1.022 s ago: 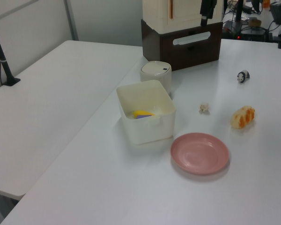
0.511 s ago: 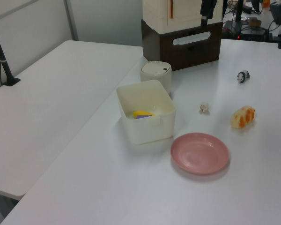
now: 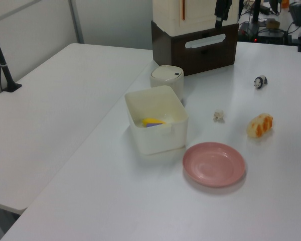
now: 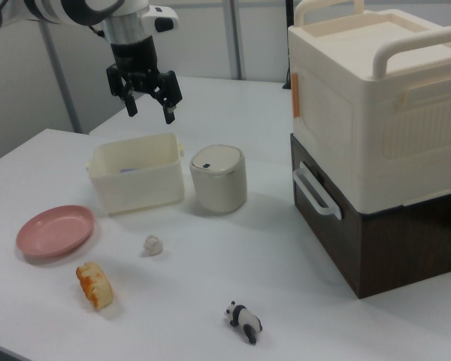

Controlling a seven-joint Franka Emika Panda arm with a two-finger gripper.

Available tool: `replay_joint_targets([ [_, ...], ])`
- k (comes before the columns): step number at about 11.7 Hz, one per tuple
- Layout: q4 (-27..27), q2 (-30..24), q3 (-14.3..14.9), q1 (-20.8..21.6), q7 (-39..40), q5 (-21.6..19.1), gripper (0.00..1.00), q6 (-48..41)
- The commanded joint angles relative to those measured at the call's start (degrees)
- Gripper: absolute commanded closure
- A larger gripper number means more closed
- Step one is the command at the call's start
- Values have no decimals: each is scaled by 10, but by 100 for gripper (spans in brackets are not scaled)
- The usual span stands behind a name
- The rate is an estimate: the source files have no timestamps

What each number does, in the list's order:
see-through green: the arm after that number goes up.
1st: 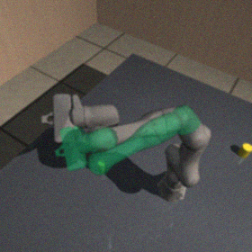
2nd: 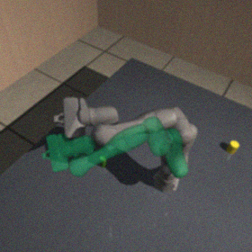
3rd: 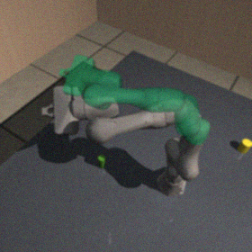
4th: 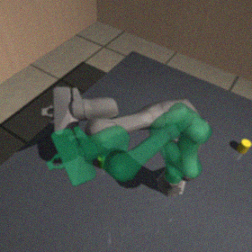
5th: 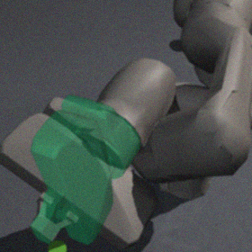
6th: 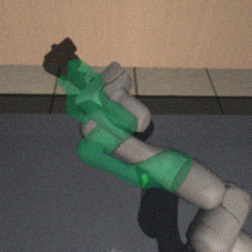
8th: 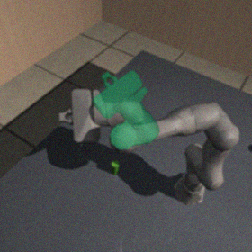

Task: Open the trash can

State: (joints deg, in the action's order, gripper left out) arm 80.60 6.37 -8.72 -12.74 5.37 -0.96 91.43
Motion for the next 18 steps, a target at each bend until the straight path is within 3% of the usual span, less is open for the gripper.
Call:
replay_joint_targets([
  [1,12,-14,6,1,16,-2,0,-2],
  [15,12,-14,5,-4,47,3,1,-21],
  [16,12,-14,5,-4,46,2,4,-20],
  [18,15,-13,4,-1,47,3,28,-15],
])
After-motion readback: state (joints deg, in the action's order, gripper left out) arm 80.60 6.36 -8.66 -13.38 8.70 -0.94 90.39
